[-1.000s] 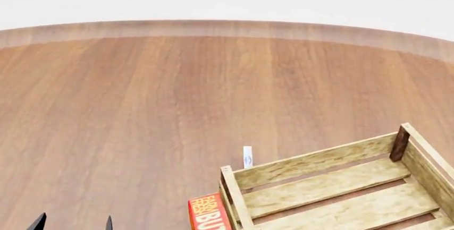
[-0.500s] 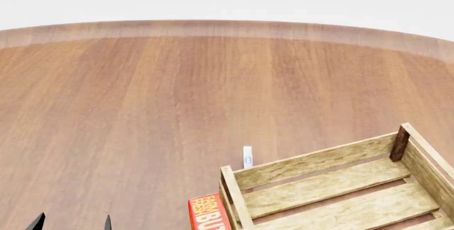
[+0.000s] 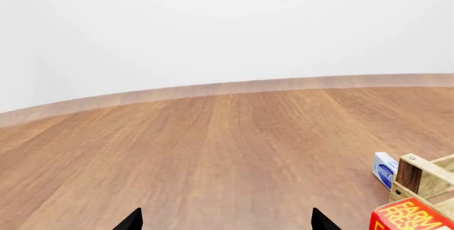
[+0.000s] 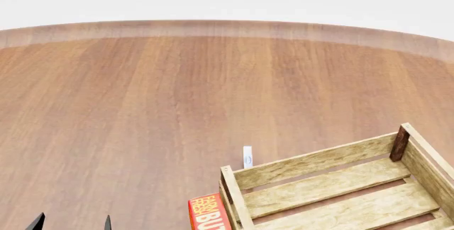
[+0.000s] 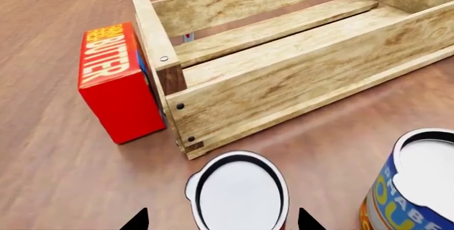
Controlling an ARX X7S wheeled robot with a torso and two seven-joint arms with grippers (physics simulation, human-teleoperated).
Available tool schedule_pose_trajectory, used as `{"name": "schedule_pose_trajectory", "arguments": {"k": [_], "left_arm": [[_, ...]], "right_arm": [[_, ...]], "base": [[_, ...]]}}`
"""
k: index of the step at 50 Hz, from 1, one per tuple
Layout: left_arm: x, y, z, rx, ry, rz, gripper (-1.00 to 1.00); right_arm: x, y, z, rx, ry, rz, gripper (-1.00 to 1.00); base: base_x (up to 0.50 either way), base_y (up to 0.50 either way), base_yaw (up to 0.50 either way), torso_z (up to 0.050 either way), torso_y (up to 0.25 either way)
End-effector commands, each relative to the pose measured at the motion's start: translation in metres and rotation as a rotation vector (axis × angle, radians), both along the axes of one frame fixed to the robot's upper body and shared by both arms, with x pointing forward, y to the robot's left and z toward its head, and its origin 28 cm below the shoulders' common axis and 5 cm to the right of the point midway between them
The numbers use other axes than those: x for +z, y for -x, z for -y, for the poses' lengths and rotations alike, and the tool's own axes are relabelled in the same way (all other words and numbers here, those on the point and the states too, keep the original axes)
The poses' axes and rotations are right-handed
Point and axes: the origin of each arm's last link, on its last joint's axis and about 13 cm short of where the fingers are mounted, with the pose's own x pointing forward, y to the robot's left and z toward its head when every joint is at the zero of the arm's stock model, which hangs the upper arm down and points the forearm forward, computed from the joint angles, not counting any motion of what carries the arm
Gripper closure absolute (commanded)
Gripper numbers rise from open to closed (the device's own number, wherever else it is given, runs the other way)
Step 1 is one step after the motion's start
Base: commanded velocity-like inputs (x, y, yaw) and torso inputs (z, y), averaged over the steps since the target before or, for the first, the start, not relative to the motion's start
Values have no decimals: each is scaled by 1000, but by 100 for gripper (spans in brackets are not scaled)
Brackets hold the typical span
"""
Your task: Pick up the tomato sauce, and put it in the wooden tray.
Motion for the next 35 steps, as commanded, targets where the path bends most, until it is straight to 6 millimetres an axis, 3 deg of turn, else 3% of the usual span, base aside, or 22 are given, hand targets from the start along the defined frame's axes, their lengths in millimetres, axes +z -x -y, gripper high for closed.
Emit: {"name": "schedule_pose_trajectory", "arguments": {"k": [1, 35], "left_arm": [[1, 0, 0, -23, 42, 6, -100], [1, 0, -1, -22, 42, 7, -100]], "right_arm": [[-1, -3, 2, -5, -19, -4, -100], [-2, -5, 4, -38, -22, -18, -100]], "base": [[0, 0, 0, 0, 0], [0, 0, 0, 0, 0]]}}
